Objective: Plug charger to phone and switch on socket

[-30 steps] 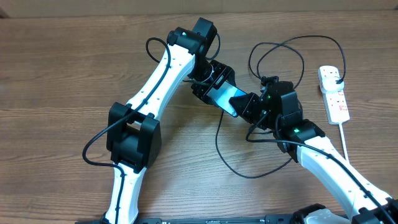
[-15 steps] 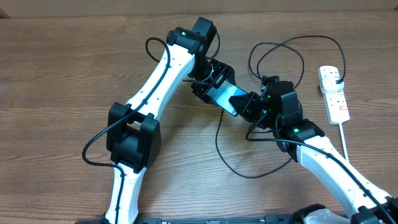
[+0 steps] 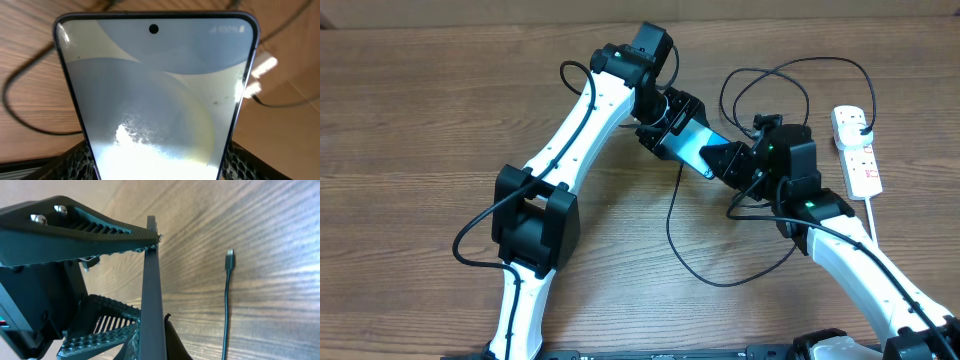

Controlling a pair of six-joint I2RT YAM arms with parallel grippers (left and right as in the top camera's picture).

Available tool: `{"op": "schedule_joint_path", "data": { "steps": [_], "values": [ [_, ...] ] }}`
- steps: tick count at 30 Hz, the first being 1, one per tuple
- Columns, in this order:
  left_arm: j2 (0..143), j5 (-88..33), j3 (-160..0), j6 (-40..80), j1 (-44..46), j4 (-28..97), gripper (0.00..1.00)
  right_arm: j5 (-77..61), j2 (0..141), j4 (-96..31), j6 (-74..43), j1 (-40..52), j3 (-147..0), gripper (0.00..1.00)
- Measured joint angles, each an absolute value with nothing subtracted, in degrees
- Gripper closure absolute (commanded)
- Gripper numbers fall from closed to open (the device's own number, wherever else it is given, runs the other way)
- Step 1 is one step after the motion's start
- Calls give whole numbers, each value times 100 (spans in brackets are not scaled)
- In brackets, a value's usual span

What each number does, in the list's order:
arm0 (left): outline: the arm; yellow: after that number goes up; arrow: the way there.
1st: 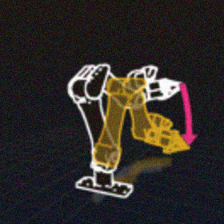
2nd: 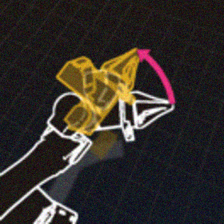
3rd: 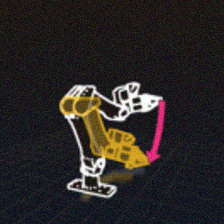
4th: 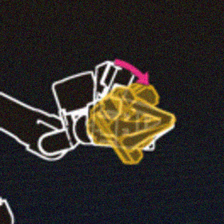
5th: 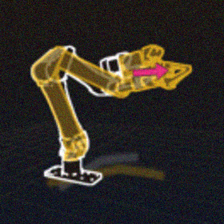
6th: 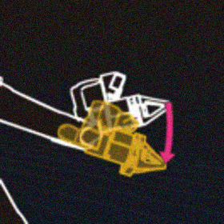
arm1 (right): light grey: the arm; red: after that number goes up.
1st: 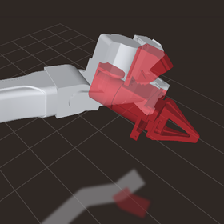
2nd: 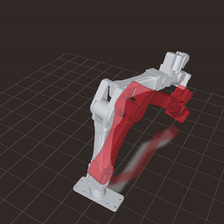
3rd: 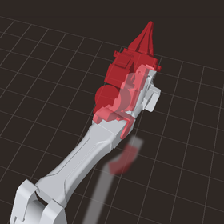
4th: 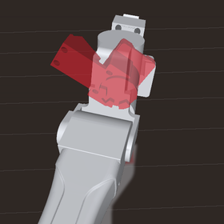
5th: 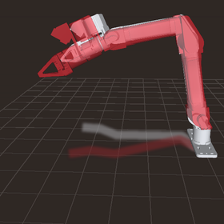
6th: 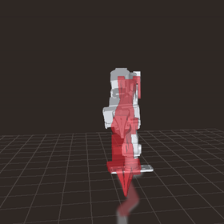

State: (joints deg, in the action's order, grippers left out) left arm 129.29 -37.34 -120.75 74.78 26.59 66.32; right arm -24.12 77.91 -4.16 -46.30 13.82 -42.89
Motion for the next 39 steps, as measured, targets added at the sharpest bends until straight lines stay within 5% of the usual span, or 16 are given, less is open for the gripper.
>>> {"op": "schedule_joint_path", "data": {
  "steps": [17, 28, 35, 39],
  "values": [
    [12929, -4272, -12084, 6971, 2038, 5586, 20, -2749, 7828, 746, -5586, 941, -4294, 96],
    [12929, -5592, -12090, 6259, 1999, 3728, 16, -2434, 7828, 1592, -6941, 941, -4294, 96],
    [12929, -6121, -12092, 5937, 1986, 3420, 26, -2008, 7828, 2073, -8453, 943, -4294, 96],
    [12929, -6189, -12092, 5878, 1988, 3404, 45, -1900, 7828, 2119, -9054, 956, -4294, 96]
  ]
}}
